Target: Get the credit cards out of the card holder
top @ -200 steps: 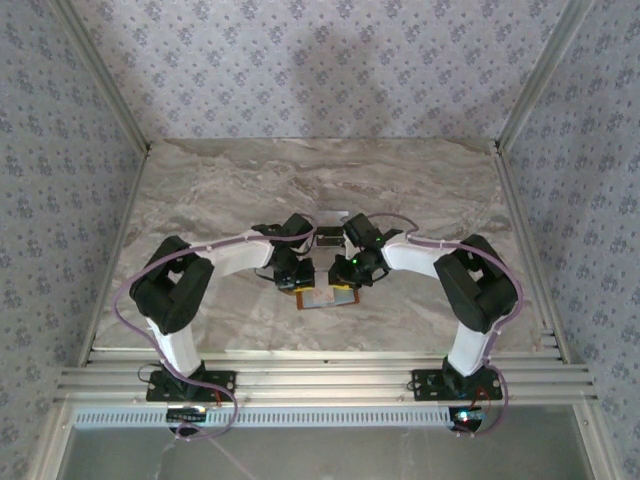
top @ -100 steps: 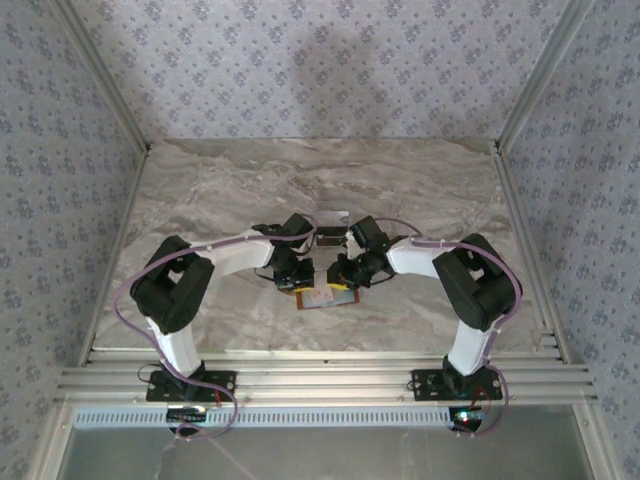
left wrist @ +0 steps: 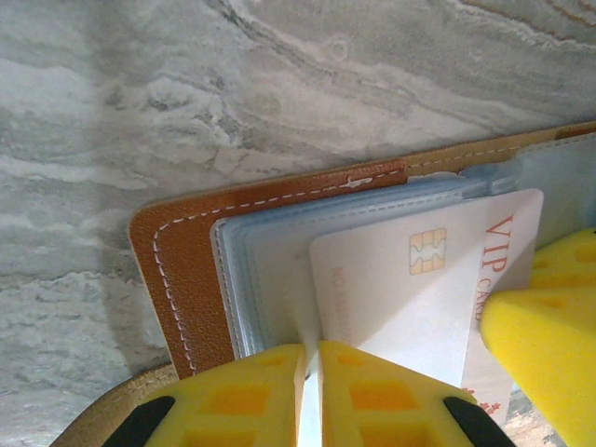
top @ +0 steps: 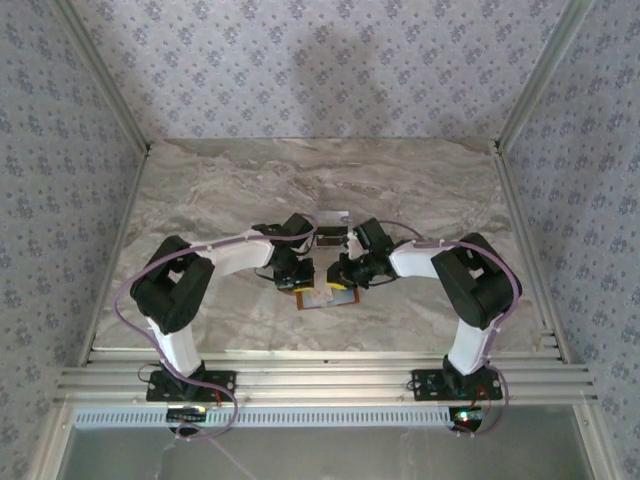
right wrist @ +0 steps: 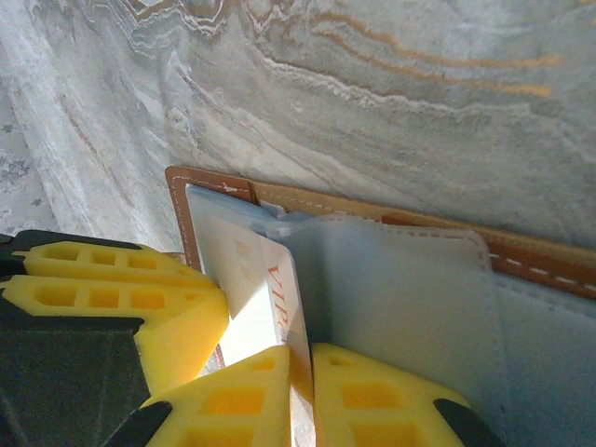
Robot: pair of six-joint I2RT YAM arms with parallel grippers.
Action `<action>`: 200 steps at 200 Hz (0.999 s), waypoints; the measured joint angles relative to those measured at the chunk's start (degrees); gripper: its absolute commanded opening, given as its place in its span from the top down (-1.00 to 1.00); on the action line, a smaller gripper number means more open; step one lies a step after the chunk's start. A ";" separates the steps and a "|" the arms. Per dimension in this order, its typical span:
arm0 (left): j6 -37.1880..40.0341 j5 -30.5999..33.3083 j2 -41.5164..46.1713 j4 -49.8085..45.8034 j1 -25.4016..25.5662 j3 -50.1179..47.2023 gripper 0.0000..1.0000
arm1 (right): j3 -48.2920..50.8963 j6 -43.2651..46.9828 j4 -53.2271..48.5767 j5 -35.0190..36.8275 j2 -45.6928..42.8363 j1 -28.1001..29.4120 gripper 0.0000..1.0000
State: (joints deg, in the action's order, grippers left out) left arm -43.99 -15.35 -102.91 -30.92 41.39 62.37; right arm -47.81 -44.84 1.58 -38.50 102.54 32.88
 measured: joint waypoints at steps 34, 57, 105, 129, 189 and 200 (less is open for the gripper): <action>0.00 0.17 0.00 0.00 0.00 0.00 0.73 | 0.22 0.48 -0.61 0.26 -0.90 -0.42 0.77; 0.00 0.17 0.00 0.04 0.00 0.00 0.73 | 0.33 1.36 -2.32 0.59 -2.23 -1.29 0.77; 0.00 0.17 0.00 0.02 0.00 0.00 0.73 | 0.44 4.07 -6.80 1.25 -5.38 -3.41 0.80; 0.00 0.17 0.04 0.02 0.00 0.00 0.71 | 0.44 5.68 -9.38 1.75 -8.00 -4.63 0.87; 0.59 1.09 1.20 -0.90 0.00 0.17 0.62 | -5.51 15.96 -23.15 5.11 -13.35 -7.63 1.00; 0.92 1.51 1.64 -1.44 0.00 0.55 0.61 | -8.28 19.39 -26.12 5.95 -13.70 -8.20 1.00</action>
State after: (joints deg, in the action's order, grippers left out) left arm -43.07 -13.85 -101.27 -32.36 41.39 62.92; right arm -56.10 -25.45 -24.53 -32.56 88.84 24.69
